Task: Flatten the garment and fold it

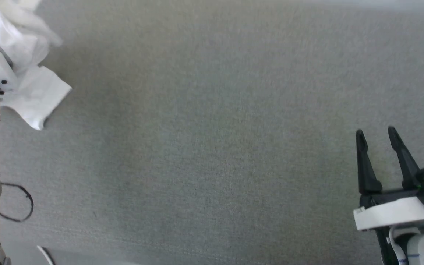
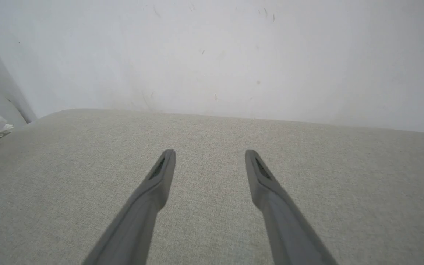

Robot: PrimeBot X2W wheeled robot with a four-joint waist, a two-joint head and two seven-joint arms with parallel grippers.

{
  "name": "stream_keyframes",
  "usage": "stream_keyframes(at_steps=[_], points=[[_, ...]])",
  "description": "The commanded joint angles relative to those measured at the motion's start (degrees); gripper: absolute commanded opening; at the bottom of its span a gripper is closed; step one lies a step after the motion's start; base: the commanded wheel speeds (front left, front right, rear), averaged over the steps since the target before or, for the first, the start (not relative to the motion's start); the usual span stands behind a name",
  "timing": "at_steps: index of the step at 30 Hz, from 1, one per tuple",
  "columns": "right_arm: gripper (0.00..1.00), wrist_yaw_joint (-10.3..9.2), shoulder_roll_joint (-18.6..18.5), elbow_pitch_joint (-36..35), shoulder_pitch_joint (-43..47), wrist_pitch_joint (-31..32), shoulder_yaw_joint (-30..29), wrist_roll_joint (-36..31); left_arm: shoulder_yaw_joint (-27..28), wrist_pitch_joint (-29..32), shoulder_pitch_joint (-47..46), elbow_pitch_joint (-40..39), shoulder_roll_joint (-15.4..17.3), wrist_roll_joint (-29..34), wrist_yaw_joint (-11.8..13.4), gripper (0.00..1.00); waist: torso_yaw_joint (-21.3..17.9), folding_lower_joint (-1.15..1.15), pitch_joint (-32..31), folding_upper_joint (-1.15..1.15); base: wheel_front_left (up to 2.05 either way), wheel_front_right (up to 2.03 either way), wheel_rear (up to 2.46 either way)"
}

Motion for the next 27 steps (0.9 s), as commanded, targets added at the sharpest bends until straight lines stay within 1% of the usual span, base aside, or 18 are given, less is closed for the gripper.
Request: stream_keyframes(at_steps=[1, 4, 7, 12, 16, 17, 19, 23, 25, 27], points=[[1.0, -0.12, 0.2, 0.5, 1.31, -0.51, -0.75, 0.29, 0.04, -5.41, -0.88, -0.86, -0.24, 0.33, -0.56, 0.0, -0.44, 0.0, -8.68, -0.01, 0.0, 0.0, 0.0], [1.0, -0.12, 0.23, 1.52, 2.8, -0.91, -1.56, 1.78, -0.37, -11.76, -1.8, -0.1, -1.46, -0.02, -1.78, 0.0, -1.31, 0.0, -12.02, -0.01, 0.0, 0.0, 0.0], [1.0, -0.12, 0.24, 1.99, 3.85, -1.13, -2.33, 2.45, -1.37, -15.01, -2.64, 1.18, -3.46, -0.4, -3.22, 0.0, -2.62, 0.0, -14.48, -0.01, 0.0, 0.0, 0.0], [1.0, -0.12, 0.25, 1.8, 4.28, -1.11, -3.68, 2.91, -3.71, -16.69, -3.69, 2.38, -8.32, -0.88, -5.02, 0.0, -6.05, 0.0, -16.19, -0.01, 0.0, 0.0, 0.0], [1.0, -0.12, 0.25, 1.71, 4.75, -0.79, -3.99, 2.96, -5.8, -17.54, -3.37, 1.32, -12.86, -0.97, -6.05, 0.0, -9.92, 0.0, -16.96, -0.01, 0.0, 0.0, 0.0], [1.0, -0.12, 0.25, 1.71, 4.75, -0.79, -3.99, 2.96, -5.8, -17.54, -3.37, 1.32, -12.86, -0.97, -6.05, 0.0, -9.92, 0.0, -16.96, -0.01, 0.0, 0.0, 0.0], [1.0, -0.12, 0.25, 1.66, 5.0, -0.56, -4.16, 2.89, -6.81, -17.75, -2.94, 0.25, -15.34, -1.17, -6.58, 0.0, -12.16, 0.0, -17.02, -0.01, 0.0, 0.0, 0.0], [1.0, -0.12, 0.25, 0.93, 5.39, -0.56, -5.65, 3.21, -9.6, -17.89, -2.83, -1.63, -21.07, -1.95, -7.93, 0.0, -15.35, 0.0, -15.67, -0.01, 0.0, 0.0, 0.0], [1.0, -0.12, 0.25, 1.02, 5.14, -0.66, -5.69, 3.39, -11.51, -17.93, -2.72, -2.7, -22.76, -2.52, -8.59, 0.0, -17.03, 0.0, -14.86, -0.01, 0.0, 0.0, 0.0], [1.0, -0.12, 0.25, 1.15, 4.92, -0.76, -5.48, 3.73, -14.06, -17.96, -1.74, -3.84, -23.66, -3.09, -8.89, 0.0, -18.58, 0.0, -14.03, -0.01, 0.0, 0.0, 0.0]])
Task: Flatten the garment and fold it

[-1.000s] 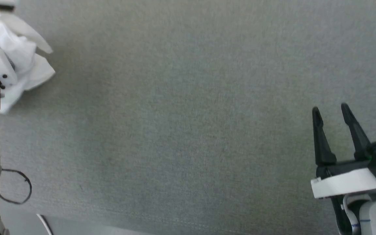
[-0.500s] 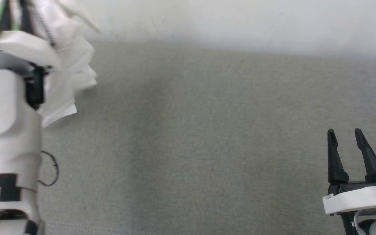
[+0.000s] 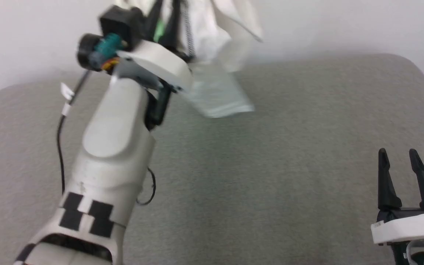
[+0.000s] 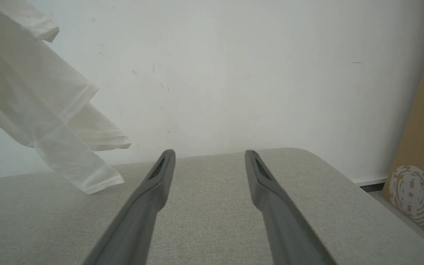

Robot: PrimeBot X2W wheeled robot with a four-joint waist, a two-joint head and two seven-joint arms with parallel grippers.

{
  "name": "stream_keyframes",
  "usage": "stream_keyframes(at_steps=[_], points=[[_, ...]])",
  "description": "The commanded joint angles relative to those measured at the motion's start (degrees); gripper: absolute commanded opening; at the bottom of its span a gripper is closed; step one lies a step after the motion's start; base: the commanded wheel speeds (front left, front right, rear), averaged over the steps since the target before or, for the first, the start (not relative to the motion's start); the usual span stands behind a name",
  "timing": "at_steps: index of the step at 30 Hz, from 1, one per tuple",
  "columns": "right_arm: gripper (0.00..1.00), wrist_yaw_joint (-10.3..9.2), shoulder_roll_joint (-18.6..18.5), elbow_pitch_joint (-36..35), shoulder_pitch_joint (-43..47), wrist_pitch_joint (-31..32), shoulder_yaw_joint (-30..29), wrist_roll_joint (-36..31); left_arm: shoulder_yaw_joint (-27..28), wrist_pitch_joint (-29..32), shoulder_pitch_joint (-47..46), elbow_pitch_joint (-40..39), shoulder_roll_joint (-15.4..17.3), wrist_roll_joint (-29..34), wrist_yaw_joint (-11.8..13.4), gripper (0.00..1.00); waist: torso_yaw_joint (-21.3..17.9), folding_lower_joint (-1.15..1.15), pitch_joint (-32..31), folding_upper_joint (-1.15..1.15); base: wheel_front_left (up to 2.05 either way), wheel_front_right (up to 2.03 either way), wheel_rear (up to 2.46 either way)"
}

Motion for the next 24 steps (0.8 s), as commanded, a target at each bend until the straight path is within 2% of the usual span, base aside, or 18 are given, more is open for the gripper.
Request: stream_keyframes(at_steps=[1, 4, 8, 14, 15, 16, 19, 24], points=[[1.0, -0.1, 0.12, 0.01, 0.0, -0.11, -0.03, 0.69, -1.63, -0.31, 1.7, -0.71, 0.05, -0.52, -0.34, 0.0, -4.58, 0.0, 1.77, -0.01, 0.0, 0.0, 0.0], [1.0, -0.1, 0.12, 0.67, 0.02, -0.3, -0.1, 1.4, -8.54, -0.05, 6.16, -1.78, -0.13, -4.15, -0.52, 0.0, -5.83, 0.0, 2.81, -0.01, 0.0, 0.0, 0.0], [1.0, -0.1, 0.12, 2.09, -0.17, -0.76, 0.77, 1.8, -17.28, 0.38, 15.5, -1.49, -0.16, -9.65, 1.62, 0.0, -7.2, 0.0, 3.15, -0.01, 0.0, 0.0, 0.0], [1.0, -0.1, 0.12, 3.43, -0.26, -1.54, 1.18, 2.48, -23.21, 0.72, 28.07, 2.46, -0.17, -13.41, 4.91, 0.0, -7.63, 0.0, 3.52, -0.01, 0.0, 0.0, 0.0], [1.0, -0.1, 0.12, 3.59, -0.29, -1.62, 1.43, 2.59, -23.31, 0.49, 29.42, 2.45, -0.17, -14.07, 5.11, 0.33, -7.58, 0.0, 3.53, -0.01, 0.0, 0.0, 0.0], [1.0, -0.1, 0.12, 3.78, -0.37, -1.71, 1.66, 2.81, -22.99, 0.18, 30.54, 1.87, -0.17, -14.94, 5.16, 1.0, -7.49, 0.0, 3.46, -0.01, 0.0, 0.0, 0.0], [1.0, -0.1, 0.12, 4.31, -0.48, -1.93, 1.88, 2.61, -21.04, -0.33, 32.9, -1.85, -0.17, -14.42, 6.1, 1.0, -6.96, 0.0, 3.13, -0.01, 0.0, 0.0, 0.0], [1.0, -0.1, 0.13, 4.28, -0.1, -2.27, 2.78, 2.08, -13.14, -0.39, 39.58, -15.55, -0.18, -12.55, 4.58, 1.0, -6.04, 0.0, 1.13, -0.01, 0.0, 0.0, 0.0]])
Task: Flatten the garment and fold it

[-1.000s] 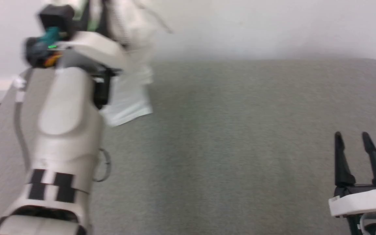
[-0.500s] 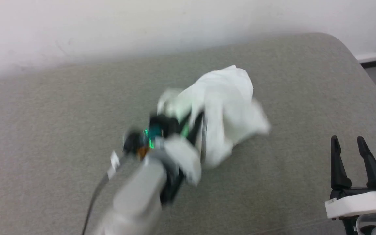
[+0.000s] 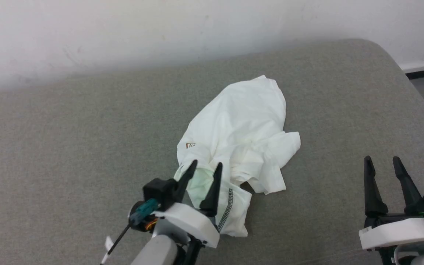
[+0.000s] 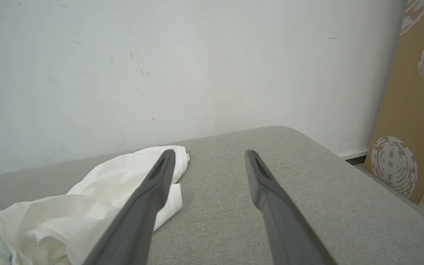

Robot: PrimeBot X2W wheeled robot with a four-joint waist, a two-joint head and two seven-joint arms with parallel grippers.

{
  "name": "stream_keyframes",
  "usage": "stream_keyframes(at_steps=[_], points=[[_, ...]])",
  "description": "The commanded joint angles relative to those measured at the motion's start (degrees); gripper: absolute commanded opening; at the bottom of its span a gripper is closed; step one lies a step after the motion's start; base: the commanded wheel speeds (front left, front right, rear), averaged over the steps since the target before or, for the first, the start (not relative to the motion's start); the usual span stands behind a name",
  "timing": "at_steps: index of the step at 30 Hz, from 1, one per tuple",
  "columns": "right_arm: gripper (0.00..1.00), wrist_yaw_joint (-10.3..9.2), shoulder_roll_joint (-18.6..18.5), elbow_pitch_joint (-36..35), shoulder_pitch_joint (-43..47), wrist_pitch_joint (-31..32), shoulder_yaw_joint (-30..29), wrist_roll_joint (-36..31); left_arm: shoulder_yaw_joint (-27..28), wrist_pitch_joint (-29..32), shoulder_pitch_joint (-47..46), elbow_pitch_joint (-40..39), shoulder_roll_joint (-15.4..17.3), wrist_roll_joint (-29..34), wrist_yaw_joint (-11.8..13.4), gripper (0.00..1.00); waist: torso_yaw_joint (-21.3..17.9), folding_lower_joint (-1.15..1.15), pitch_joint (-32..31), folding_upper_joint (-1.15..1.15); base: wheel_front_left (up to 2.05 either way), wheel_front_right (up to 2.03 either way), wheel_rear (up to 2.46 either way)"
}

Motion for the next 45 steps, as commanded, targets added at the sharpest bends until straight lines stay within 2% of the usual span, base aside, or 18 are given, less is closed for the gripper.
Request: stream_keyframes(at_steps=[1, 8, 15, 19, 23, 33, 38, 43, 45], points=[[1.0, -0.1, 0.14, -0.34, 0.26, -0.47, 0.18, -0.66, 2.29, -0.24, 2.61, -3.33, 0.26, 2.04, 0.09, 1.0, 0.76, 0.0, -1.5, -0.01, 0.0, 0.0, 0.0], [1.0, -0.1, 0.14, -1.79, 2.24, 0.44, -0.09, -1.99, 10.33, -0.25, 8.49, -13.23, 0.26, 10.61, 3.38, 1.0, 2.53, 0.0, -4.06, -0.01, 0.0, 0.0, 0.0], [1.0, -0.1, 0.14, -3.85, 3.54, 1.9, 1.45, -3.03, 19.36, -0.25, 12.01, -17.13, 1.68, 14.95, 3.98, 1.0, 4.17, 0.0, -4.69, -0.01, 0.0, 0.0, 0.0], [1.0, -0.1, 0.14, -4.42, 4.0, 2.54, 2.63, -3.07, 23.88, -0.25, 14.51, -18.66, 3.09, 16.13, 3.77, 1.0, 5.18, 0.0, -4.7, -0.01, 0.0, 0.0, 0.0], [1.0, -0.1, 0.14, -4.57, 3.79, 2.61, 3.18, -2.77, 27.53, -0.26, 16.73, -21.05, 3.09, 16.48, 2.94, 1.0, 6.23, 0.0, -4.14, -0.01, 0.0, 0.0, 0.0], [1.0, -0.1, 0.14, -1.57, 2.13, 4.56, 1.68, -1.45, 28.73, -0.26, 17.05, -21.24, 1.41, 16.27, -0.56, 1.0, 9.35, 0.0, -2.66, -0.01, 0.0, 0.0, 0.0], [1.0, -0.1, -0.27, 5.96, -2.46, 13.61, 3.66, -1.49, 27.56, -0.26, 15.88, -21.71, 0.72, 16.67, -0.66, 1.0, 10.75, 0.0, -1.05, -0.01, 0.0, 0.0, 0.0], [1.0, -0.1, -4.35, 13.95, -9.05, 27.1, 9.44, 3.65, 26.55, -0.26, 14.27, -21.84, 0.42, 16.57, -0.75, 1.0, 12.0, 0.0, 1.65, -0.01, 0.0, 0.0, 0.0], [1.0, -0.1, -5.27, 15.27, -10.5, 29.49, 10.53, 4.73, 26.44, -0.26, 13.87, -21.95, 0.39, 16.63, -0.72, 1.0, 12.21, 0.0, 2.32, -0.01, 0.0, 0.0, 0.0]])
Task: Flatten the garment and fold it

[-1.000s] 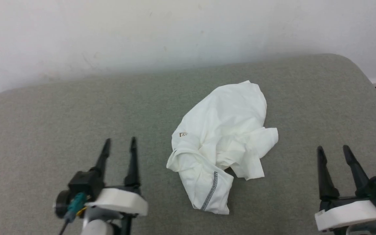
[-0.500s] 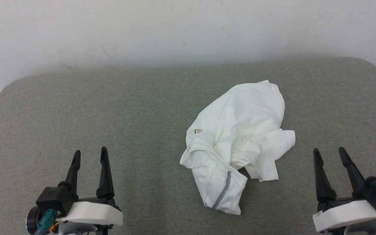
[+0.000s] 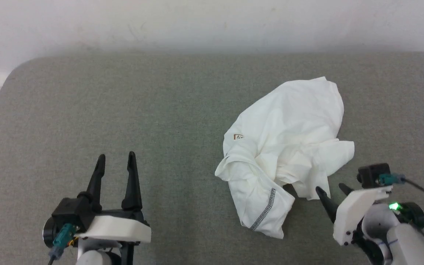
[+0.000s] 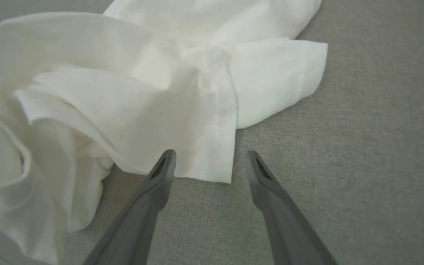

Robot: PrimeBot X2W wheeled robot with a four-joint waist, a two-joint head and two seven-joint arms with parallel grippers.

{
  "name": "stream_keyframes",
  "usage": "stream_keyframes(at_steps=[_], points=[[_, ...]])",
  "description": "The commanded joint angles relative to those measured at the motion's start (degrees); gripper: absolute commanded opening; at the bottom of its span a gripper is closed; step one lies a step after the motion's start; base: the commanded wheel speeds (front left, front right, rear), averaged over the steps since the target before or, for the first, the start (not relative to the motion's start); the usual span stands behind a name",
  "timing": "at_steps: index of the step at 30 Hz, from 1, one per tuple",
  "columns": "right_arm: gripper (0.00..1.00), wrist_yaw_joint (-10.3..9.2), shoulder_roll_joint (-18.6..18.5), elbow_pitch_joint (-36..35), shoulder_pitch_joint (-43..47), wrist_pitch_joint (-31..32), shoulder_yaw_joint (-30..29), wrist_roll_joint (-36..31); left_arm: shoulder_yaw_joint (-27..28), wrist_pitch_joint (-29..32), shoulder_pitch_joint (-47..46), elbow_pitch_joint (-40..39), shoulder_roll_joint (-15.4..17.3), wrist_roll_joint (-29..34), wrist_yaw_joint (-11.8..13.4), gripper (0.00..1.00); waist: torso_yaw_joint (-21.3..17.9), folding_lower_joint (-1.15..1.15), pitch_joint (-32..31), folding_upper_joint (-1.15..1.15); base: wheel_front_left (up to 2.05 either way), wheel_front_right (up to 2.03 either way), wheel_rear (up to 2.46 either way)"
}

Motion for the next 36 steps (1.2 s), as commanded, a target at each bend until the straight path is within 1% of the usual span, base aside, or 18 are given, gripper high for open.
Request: stream_keyframes(at_steps=[1, 4, 9, 10, 11, 12, 13, 16, 18, 20, 22, 24, 26, 28, 31, 36], points=[[1.0, -0.06, -0.97, 0.82, -2.17, 1.36, 0.84, 0.69, -0.2, -0.27, -1.2, -0.36, -0.18, 0.34, -0.1, 1.0, 1.18, -0.01, 2.2, 0.0, 0.0, 0.0, 0.0], [1.0, -0.06, -2.72, 4.53, -6.38, 5.77, 3.43, 3.13, -0.61, -0.27, -2.44, -0.65, -0.23, 0.41, 0.16, 1.0, 1.6, -0.01, 3.73, 0.0, 0.0, 0.0, 0.0], [1.0, -0.06, -3.76, 11.35, -10.48, 13.03, 7.42, 8.38, -1.95, -0.27, -3.82, -2.04, -0.26, -0.48, 0.81, 1.0, 2.07, -0.01, 5.17, 0.0, 0.0, 0.0, 0.0], [0.77, -0.06, -3.87, 12.53, -10.76, 14.8, 8.32, 9.51, -2.23, -0.27, -3.9, -2.09, -0.26, -0.54, 0.91, 1.0, 2.07, -0.01, 5.26, 0.0, 0.0, 0.0, 0.0], [0.4, -0.06, -4.14, 13.38, -11.05, 15.91, 9.07, 10.36, -2.45, -0.27, -3.96, -2.04, -0.27, -0.56, 1.0, 1.0, 2.06, -0.01, 5.35, 0.0, 0.0, 0.0, 0.0], [0.18, -0.06, -4.29, 14.07, -11.31, 16.89, 9.93, 11.19, -2.53, -0.27, -4.03, -2.04, -0.27, -0.57, 1.13, 1.0, 1.92, -0.01, 5.38, 0.0, 0.0, 0.0, 0.0], [0.0, -0.06, -4.46, 14.56, -11.56, 17.94, 11.27, 11.93, -2.6, -0.27, -3.92, -1.78, -0.27, -0.62, 1.28, 1.0, 1.62, -0.01, 5.28, 0.0, 0.0, 0.0, 0.0], [0.0, -0.06, -5.42, 15.42, -12.03, 19.46, 14.72, 14.22, -2.9, -0.27, -3.59, -0.77, -0.27, -0.64, 1.48, 1.0, 1.05, -0.01, 4.52, 0.0, 0.0, 0.0, 0.0], [0.0, -0.06, -6.08, 14.82, -12.69, 17.83, 16.06, 15.43, -2.79, -0.27, -3.26, -0.05, -0.27, -0.62, 1.59, 1.0, 0.54, -0.01, 3.72, 0.0, 0.0, 0.0, 0.0], [0.0, -0.06, -7.31, 13.56, -13.81, 13.82, 16.93, 14.88, -2.75, -0.27, -2.87, 0.69, -0.27, -0.58, 1.64, 1.0, 0.09, -0.01, 2.88, 0.0, 0.0, 0.0, 0.0], [0.0, -0.06, -8.54, 12.49, -15.18, 7.5, 15.76, 13.29, -2.67, -0.27, -2.62, 1.34, -0.27, -0.52, 1.77, 1.0, -0.43, -0.01, 1.86, 0.0, 0.0, 0.0, 0.0], [0.0, -0.06, -9.4, 12.75, -15.89, 4.39, 14.43, 11.81, -2.39, -0.27, -2.13, 1.88, -0.27, -0.54, 1.89, 1.0, -1.16, -0.01, 0.8, 0.0, 0.0, 0.0, 0.0], [0.0, -0.06, -10.49, 12.72, -16.73, 1.64, 11.7, 10.17, -2.19, -0.27, -1.73, 2.25, -0.28, -0.4, 1.9, 1.0, -1.93, -0.01, -0.03, 0.0, 0.0, 0.0, 0.0], [0.0, -0.06, -11.81, 12.66, -17.08, 0.41, 8.9, 8.27, -2.22, -0.27, -1.31, 2.45, -0.28, -0.39, 1.94, 1.0, -2.73, -0.01, -0.7, 0.0, 0.0, 0.0, 0.0], [0.0, -0.06, -13.72, 12.17, -16.78, -1.04, 2.46, 5.67, -2.3, -0.27, -0.93, 2.68, -0.28, -0.26, 2.07, 1.0, -3.75, -0.01, -1.25, 0.0, 0.0, 0.0, 0.0], [0.0, -0.06, -16.39, 12.82, -13.87, -2.8, -13.3, 1.06, -2.33, -0.27, -0.72, 2.85, -0.28, -0.25, 2.15, 1.0, -4.82, -0.01, -1.29, 0.0, 0.0, 0.0, 0.0]])
